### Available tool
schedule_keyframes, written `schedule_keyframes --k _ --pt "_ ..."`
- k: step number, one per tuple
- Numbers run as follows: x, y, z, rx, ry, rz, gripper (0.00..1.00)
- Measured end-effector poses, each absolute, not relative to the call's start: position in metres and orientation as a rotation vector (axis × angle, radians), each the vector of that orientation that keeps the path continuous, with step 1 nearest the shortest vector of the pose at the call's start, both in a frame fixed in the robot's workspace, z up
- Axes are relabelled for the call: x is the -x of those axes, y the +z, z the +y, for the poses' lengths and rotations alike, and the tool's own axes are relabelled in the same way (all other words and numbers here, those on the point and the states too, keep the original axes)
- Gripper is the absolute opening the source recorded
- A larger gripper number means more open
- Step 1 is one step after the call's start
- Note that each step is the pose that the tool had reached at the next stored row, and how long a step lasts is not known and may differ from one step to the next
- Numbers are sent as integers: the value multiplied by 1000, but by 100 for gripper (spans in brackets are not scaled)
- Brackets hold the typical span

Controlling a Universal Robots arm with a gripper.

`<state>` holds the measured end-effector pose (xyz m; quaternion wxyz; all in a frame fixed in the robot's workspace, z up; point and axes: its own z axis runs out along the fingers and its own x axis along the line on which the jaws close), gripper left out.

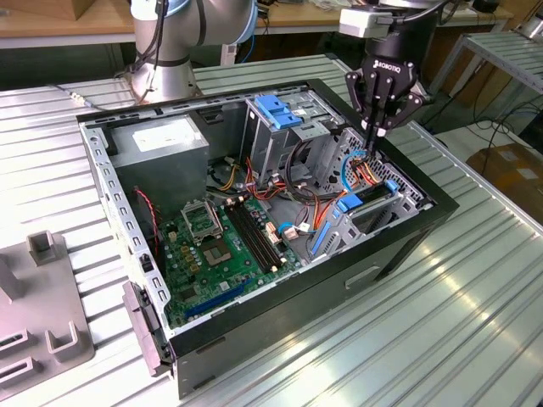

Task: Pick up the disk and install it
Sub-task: 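Insert the second disk wire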

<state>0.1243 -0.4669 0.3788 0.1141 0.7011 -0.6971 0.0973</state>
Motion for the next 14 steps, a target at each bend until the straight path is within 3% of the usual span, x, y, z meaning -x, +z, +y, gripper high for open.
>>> schedule_keyframes --k 2,14 --pt "-124 379 -467 -2052 292 -2040 11" --pt "-124 374 -466 -2021 341 -2011 18"
